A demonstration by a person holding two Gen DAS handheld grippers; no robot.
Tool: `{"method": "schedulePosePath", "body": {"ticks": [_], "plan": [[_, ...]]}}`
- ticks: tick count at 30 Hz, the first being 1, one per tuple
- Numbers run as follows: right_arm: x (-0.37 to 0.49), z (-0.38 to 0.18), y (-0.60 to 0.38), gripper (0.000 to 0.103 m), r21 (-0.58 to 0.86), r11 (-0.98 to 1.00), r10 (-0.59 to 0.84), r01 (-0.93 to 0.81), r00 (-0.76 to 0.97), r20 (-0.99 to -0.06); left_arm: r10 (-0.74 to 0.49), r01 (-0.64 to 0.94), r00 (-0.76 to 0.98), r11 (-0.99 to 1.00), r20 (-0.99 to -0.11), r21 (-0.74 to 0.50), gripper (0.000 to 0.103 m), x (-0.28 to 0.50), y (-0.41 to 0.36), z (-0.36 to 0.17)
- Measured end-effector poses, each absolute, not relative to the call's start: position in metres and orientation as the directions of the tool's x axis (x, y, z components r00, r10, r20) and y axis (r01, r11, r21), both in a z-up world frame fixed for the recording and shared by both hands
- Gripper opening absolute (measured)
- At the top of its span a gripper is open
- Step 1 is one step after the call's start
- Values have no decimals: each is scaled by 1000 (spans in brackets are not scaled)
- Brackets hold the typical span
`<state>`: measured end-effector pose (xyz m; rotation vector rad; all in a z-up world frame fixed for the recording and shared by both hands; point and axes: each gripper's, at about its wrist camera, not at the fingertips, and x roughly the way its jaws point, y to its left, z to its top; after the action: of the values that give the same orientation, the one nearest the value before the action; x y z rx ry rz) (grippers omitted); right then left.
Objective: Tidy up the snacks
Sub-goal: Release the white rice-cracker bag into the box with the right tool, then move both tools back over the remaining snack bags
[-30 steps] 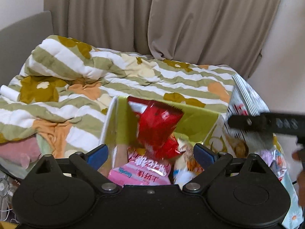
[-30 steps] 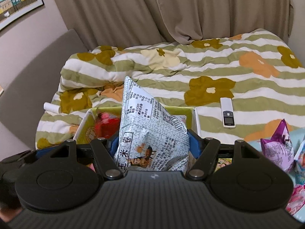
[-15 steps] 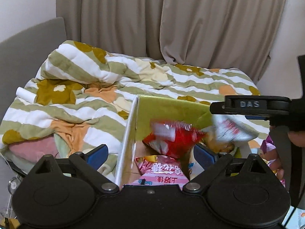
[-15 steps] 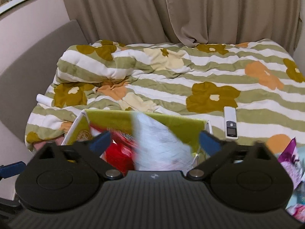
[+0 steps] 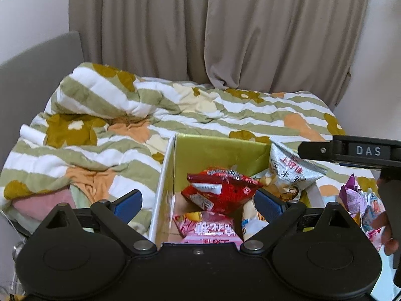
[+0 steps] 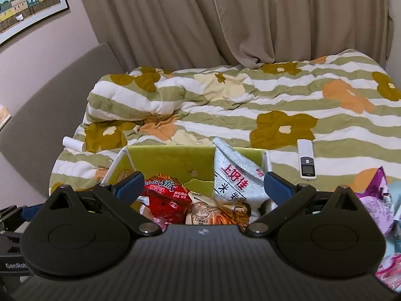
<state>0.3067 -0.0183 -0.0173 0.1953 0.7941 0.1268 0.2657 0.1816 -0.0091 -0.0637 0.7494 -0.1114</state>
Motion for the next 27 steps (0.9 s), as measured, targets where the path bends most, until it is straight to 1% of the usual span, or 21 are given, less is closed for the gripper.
{"method": "schedulePosePath", "body": {"ticks": [9,13,19,22,27], "plan": [[274,18,-39,103,163,987,117,-7,725,-679,-163,121,757,987,-633,-110,98,253,166,16],[250,34,-64,103,148,989,95,3,750,-654,-182,140,765,983,-618,-116,98,239,149,25],[215,47,-118,103,177,983,81,41,772,-631,-178,148,777,984,-604,-100,98,209,108,32],[197,49,-140,103,147,988,55,46,785,-617,-180,164,776,983,-604,-82,98,195,83,32],[177,40,-181,103,136,990,58,41,761,-646,-230,245,754,968,-615,-60,98,170,37,25]]}}
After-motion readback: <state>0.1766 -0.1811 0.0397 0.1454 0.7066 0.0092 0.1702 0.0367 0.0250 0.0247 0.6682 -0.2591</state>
